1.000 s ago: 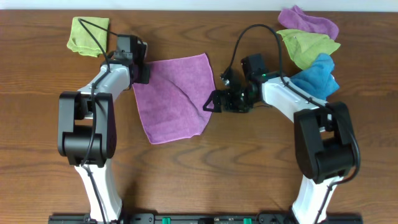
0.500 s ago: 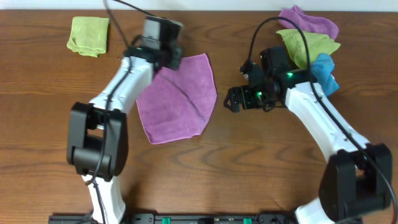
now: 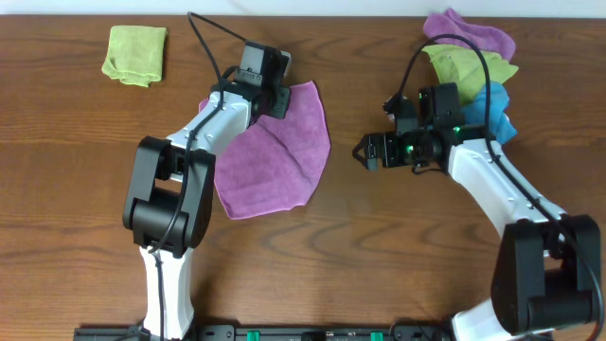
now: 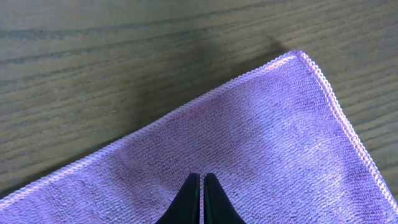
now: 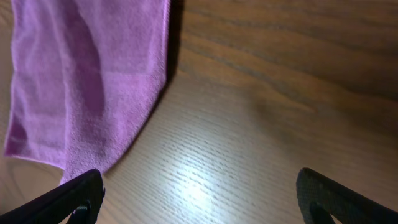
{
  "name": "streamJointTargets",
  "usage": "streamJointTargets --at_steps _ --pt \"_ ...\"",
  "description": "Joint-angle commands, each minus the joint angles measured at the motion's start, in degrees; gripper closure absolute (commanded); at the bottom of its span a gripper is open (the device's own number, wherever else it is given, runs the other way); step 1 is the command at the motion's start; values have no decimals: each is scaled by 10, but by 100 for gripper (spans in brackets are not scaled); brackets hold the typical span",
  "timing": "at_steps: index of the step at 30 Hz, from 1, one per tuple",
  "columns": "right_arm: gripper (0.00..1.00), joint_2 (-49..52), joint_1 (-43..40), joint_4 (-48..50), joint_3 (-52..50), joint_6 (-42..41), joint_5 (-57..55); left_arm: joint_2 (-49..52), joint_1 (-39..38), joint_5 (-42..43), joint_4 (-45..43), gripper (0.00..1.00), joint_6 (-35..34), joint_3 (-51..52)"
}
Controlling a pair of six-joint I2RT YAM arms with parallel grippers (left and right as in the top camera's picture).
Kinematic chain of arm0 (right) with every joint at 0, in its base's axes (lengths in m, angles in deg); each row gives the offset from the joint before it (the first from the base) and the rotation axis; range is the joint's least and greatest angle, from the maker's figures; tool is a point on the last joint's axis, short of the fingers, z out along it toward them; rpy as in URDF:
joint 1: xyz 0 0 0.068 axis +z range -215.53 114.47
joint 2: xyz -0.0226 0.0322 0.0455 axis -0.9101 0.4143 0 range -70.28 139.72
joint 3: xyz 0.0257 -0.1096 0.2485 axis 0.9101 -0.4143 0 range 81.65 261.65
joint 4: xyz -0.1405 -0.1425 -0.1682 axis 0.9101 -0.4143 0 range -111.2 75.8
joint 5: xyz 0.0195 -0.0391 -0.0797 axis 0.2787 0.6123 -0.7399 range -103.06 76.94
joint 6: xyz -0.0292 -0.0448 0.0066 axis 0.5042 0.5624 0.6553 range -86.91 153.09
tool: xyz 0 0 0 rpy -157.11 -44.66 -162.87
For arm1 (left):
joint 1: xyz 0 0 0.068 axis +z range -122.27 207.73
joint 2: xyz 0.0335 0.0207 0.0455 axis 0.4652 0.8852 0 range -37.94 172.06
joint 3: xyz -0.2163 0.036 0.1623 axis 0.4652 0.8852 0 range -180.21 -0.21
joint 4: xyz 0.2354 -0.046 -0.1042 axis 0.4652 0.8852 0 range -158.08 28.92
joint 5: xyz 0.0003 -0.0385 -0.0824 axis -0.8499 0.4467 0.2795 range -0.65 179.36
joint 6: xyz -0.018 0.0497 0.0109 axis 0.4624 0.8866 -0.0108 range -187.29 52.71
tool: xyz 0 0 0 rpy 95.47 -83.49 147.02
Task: Fold the cloth
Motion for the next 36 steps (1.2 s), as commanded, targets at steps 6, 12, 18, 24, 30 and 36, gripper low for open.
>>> streamJointTargets --at_steps 6,12,18,24,30,36 --pt "1 17 0 98 -3 -49 37 10 1 8 13 94 -8 -1" --pt "1 76 6 207 -3 -109 96 25 3 6 12 94 -8 -1" --pt "1 131 39 278 -3 -153 121 41 5 6 13 95 -8 -1" --pt "1 167 85 314 -2 -179 121 53 6 6 10 94 -8 -1" --pt "1 190 106 316 -2 -181 118 75 6 7 8 94 -9 -1" --pt "1 205 108 315 -2 -192 125 84 7 7 7 94 -9 -1"
